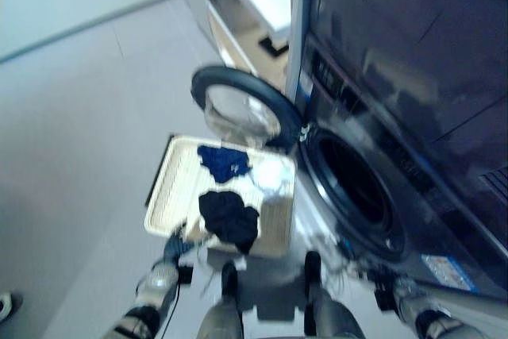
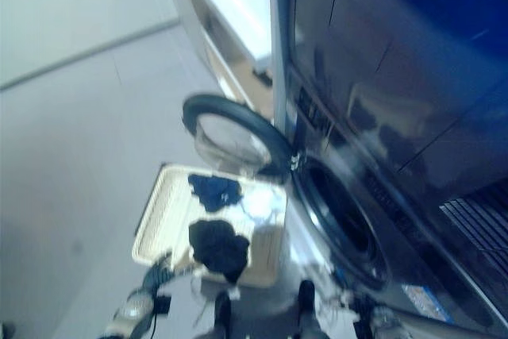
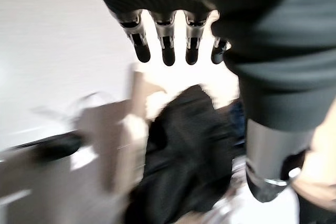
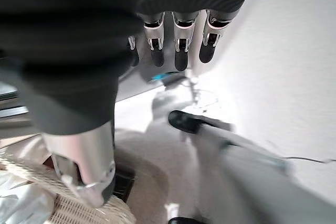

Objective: Put the clothes into the washing machine.

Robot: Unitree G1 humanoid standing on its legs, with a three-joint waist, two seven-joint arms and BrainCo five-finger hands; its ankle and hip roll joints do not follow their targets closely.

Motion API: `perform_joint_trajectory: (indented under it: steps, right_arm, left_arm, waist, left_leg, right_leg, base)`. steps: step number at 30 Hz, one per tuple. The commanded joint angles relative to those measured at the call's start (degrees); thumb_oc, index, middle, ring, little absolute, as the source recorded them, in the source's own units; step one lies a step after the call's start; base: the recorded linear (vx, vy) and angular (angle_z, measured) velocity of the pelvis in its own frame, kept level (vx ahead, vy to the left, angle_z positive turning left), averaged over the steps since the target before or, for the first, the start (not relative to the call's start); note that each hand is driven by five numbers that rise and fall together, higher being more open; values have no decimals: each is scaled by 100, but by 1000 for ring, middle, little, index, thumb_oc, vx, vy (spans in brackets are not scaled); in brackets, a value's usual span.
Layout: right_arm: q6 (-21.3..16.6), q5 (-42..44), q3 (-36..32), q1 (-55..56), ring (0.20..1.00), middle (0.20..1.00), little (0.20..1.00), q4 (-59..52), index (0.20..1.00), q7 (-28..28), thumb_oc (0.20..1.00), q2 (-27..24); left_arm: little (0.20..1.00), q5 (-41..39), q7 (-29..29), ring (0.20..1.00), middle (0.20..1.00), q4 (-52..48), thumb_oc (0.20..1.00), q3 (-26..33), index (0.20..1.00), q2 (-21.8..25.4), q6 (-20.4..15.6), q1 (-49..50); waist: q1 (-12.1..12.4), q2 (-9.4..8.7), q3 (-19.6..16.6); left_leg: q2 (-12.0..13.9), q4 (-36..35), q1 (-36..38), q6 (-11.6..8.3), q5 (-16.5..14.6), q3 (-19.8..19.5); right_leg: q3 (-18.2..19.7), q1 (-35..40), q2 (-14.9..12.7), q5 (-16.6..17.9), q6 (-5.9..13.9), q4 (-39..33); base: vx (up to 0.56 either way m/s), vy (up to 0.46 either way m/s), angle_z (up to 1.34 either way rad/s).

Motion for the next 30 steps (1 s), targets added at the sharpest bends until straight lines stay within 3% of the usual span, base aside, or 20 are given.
perform_joint_trajectory:
  steps: [1,5,8,12,15,23,30]
  right_arm:
    - [-92,404,210,-60,1000,1000,1000,-24,1000,-147,1000,-170]
    - [-79,586,199,-564,1000,1000,1000,28,1000,-133,1000,-401]
    - [-135,625,248,-636,1000,1000,1000,11,1000,-139,1000,-450]
    - [-253,829,346,-810,1000,1000,1000,-134,1000,-211,1000,-537]
    - [-302,891,362,-914,1000,1000,1000,-191,1000,-220,1000,-579]
    - [-396,952,415,-1281,1000,1000,1000,-387,1000,-127,1000,-825]
    - [-379,951,491,-1571,1000,1000,1000,-457,1000,-86,1000,-1031]
  left_arm:
    - [1000,63,745,1000,1000,-160,1000,117,1000,328,-547,-385]
    - [1000,713,1579,1000,1000,-524,1000,129,1000,620,-674,-1051]
    - [1000,1083,1952,1000,1000,-630,1000,45,1000,786,-680,-1277]
    - [1000,2291,2643,1000,1000,-858,1000,-279,1000,1167,-506,-1792]
    - [1000,2667,2741,1000,1000,-898,1000,-434,1000,1312,-404,-2009]
    - [1000,3557,2180,1000,1000,-646,1000,-1193,1000,1793,-13,-2751]
    - [1000,3594,1317,1000,1000,-391,1000,-1835,1000,1933,120,-3132]
  waist:
    - [100,-243,60]
    - [147,-285,383]
    - [147,-323,383]
    - [143,-407,383]
    - [128,-433,383]
    - [11,-427,383]
    - [-72,-334,383]
  left_leg:
    - [-572,146,-361,495,-154,-169]
    - [-693,684,-1239,482,-142,-246]
    - [-702,844,-1609,474,-129,-245]
    - [-767,1233,-2413,457,-128,-327]
    - [-789,1379,-2688,448,-147,-331]
    - [-821,1722,-3445,418,-160,-302]
    - [-831,1869,-3897,402,-126,-256]
  right_leg:
    - [116,-488,72,-671,285,903]
    - [-30,-1325,3,-668,348,1395]
    - [-55,-1675,-2,-677,365,1560]
    - [-108,-2392,36,-649,370,1847]
    - [-145,-2633,30,-622,381,1922]
    - [-193,-3323,49,-544,406,2112]
    - [-175,-3771,69,-529,392,2257]
  base:
    - [-140,10,11]
    - [-123,18,2]
    - [-59,-7,1]
    - [-50,-43,8]
    - [-20,-23,3]
    - [-7,6,1]
    - [2,33,1]
